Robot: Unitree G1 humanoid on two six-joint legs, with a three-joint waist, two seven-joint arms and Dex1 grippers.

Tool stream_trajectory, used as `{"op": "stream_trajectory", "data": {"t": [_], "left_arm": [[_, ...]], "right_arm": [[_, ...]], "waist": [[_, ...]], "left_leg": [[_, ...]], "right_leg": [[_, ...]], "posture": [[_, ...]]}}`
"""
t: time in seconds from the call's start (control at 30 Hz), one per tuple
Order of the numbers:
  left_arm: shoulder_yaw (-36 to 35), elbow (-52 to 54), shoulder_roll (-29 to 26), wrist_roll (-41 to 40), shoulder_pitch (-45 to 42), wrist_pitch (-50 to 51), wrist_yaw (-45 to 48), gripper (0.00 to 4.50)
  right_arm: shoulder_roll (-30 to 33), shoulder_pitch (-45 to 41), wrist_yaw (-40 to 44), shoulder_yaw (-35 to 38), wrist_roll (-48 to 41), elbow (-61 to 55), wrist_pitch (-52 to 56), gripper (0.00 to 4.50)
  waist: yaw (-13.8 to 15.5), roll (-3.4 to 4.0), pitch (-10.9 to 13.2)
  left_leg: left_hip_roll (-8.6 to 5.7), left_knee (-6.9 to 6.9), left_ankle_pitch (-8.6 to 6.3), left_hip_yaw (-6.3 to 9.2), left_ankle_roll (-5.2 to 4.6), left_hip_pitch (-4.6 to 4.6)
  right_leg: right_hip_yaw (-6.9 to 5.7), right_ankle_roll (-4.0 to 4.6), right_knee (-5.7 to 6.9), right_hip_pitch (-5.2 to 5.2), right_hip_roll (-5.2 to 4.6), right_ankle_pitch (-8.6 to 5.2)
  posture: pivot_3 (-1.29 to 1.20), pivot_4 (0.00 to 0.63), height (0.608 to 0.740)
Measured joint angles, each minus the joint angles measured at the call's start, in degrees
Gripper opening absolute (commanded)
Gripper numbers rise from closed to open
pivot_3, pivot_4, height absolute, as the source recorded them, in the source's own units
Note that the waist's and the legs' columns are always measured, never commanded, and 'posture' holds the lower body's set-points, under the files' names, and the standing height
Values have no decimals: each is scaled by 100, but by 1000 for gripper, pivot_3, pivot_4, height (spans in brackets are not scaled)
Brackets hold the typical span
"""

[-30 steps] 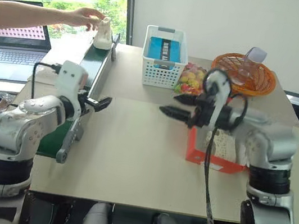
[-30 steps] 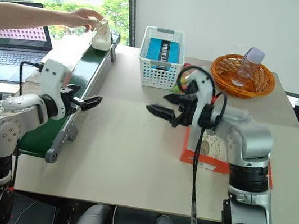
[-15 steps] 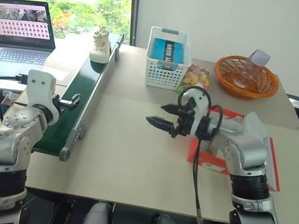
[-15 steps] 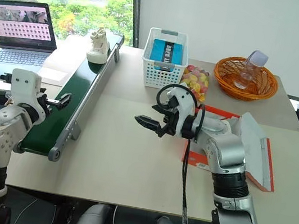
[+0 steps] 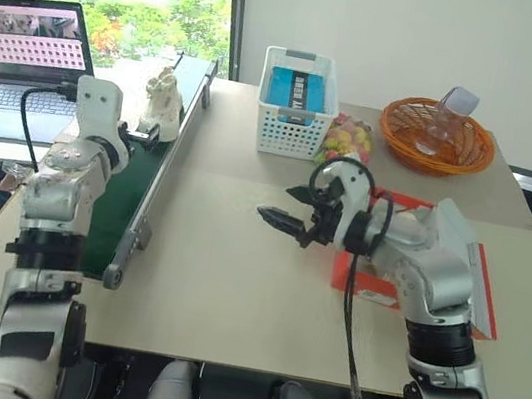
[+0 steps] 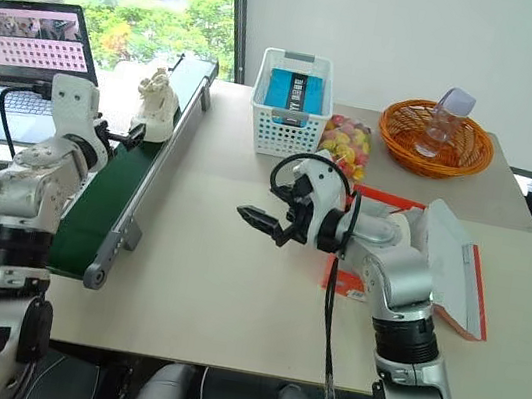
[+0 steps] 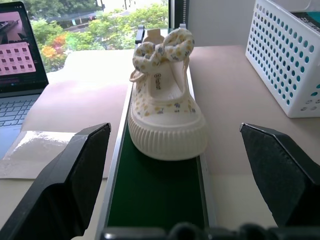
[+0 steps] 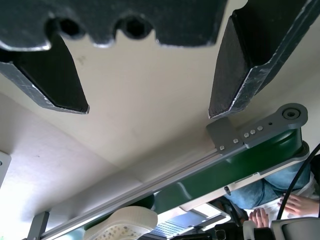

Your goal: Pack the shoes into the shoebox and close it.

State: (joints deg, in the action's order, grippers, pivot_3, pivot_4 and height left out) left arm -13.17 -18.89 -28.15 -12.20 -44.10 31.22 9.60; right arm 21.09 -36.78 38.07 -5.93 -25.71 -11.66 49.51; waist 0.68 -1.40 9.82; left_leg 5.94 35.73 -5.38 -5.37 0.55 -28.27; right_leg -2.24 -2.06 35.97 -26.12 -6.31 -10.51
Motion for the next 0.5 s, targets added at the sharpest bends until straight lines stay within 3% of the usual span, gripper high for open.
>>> {"op": "stream_trajectory", "data": {"t": [0.5], "left_arm": [[-48,-692,258,204,-71,-87,-412,4440]], "right_arm": [[13,112,-301,46,-44,-296,184,4500]], "waist": [[-3,-1,0]], "left_leg": [[0,0,0,1,0,-1]], "right_leg": [[0,0,1,-1,0,1]], "posture": [[0,150,735]]}}
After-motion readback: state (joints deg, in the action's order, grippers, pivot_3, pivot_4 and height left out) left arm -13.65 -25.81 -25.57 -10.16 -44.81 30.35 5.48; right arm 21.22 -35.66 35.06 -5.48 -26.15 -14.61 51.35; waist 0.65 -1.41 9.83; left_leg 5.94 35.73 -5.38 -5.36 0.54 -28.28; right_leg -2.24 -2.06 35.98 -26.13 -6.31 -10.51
